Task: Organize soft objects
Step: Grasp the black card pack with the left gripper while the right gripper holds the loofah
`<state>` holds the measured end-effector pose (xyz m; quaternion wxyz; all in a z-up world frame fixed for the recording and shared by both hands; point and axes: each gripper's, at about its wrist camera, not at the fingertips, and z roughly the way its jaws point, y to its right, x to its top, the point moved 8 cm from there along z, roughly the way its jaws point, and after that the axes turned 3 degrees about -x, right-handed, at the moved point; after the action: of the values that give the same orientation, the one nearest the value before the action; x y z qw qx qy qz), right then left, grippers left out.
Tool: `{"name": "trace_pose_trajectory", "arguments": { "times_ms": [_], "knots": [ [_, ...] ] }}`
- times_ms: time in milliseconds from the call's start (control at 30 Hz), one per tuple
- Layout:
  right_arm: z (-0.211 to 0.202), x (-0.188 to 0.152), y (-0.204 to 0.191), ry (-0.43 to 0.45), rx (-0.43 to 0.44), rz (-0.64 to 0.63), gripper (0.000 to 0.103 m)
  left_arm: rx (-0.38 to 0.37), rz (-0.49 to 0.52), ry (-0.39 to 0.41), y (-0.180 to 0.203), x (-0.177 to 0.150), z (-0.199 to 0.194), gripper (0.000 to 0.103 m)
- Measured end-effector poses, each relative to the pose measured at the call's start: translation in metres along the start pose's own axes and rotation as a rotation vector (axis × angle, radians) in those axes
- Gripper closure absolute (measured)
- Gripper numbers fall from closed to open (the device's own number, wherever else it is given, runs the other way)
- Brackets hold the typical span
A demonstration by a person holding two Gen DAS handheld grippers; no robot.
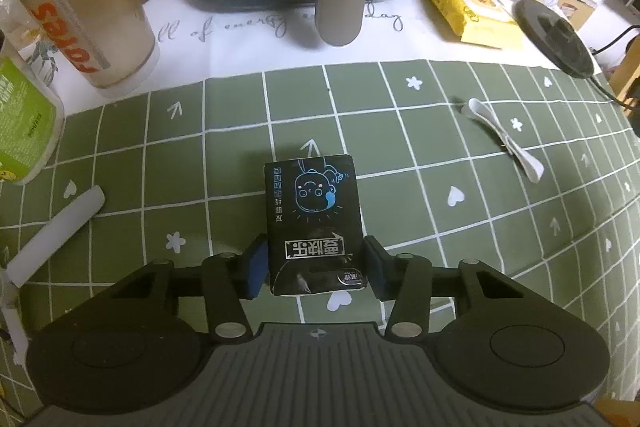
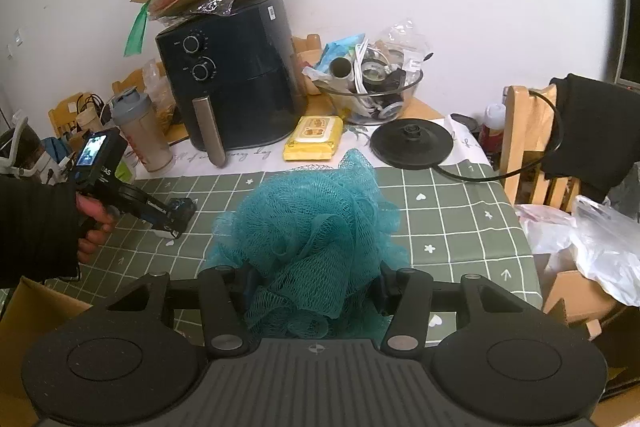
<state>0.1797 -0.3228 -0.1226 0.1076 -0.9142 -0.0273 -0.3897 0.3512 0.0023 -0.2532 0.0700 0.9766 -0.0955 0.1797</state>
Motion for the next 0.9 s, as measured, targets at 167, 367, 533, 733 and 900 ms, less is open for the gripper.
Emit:
{"name": "trace_pose_trajectory", "arguments": {
  "times_ms": [167, 367, 533, 733, 900],
  "knots": [
    [-0.001, 0.002, 0.000, 0.004, -0.001, 0.005, 0.049, -0.032, 0.027, 0.038, 0.010, 0.005, -0.020, 0.056],
    [-0.006, 0.007, -0.007, 0.015, 0.011, -0.010, 0.049, -0.071, 0.045, 0.095, 0.021, 0.010, -0.050, 0.056],
    [-0.013, 0.014, -0.018, 0.028, 0.022, -0.043, 0.050, -0.088, 0.059, 0.130, 0.031, 0.008, -0.077, 0.056],
    [-0.024, 0.020, -0.026, 0.038, 0.030, -0.073, 0.050, -0.112, 0.080, 0.176, 0.042, 0.000, -0.108, 0.056],
    [-0.034, 0.020, -0.034, 0.045, 0.048, -0.079, 0.050, -0.118, 0.088, 0.204, 0.047, -0.011, -0.133, 0.056]
  ]
}}
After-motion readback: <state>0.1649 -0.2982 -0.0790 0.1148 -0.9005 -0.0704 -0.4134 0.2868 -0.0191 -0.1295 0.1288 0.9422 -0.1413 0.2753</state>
